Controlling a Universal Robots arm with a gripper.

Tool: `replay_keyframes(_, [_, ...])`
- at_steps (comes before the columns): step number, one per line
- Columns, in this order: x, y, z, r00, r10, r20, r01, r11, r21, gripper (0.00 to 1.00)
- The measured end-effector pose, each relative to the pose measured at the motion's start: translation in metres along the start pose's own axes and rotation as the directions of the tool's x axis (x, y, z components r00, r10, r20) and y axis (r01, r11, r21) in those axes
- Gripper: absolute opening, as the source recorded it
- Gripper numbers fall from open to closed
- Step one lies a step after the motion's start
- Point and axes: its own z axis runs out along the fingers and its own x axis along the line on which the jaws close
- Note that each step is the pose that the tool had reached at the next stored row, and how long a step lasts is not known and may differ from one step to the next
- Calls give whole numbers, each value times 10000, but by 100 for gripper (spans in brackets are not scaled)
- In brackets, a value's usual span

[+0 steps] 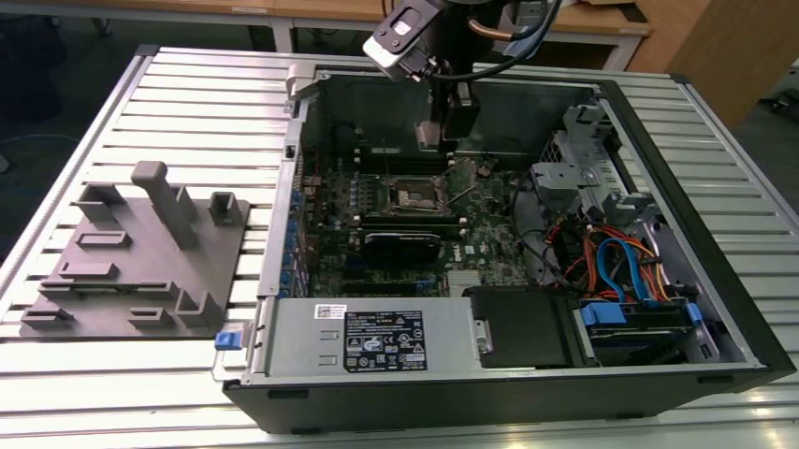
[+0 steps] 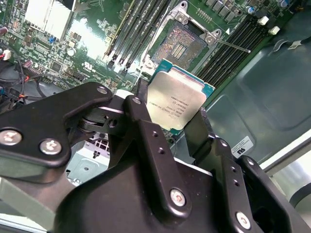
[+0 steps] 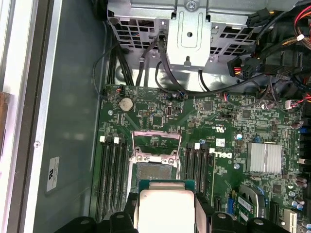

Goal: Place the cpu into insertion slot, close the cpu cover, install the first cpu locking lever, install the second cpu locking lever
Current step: 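Place the cpu into insertion slot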

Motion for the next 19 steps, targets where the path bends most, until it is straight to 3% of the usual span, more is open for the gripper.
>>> replay_keyframes(10, [0,-1,14,10000,0,-4,0,10000,-2,54])
replay_keyframes(19, [-3,-9,162,10000,0,0,0,10000,0,54])
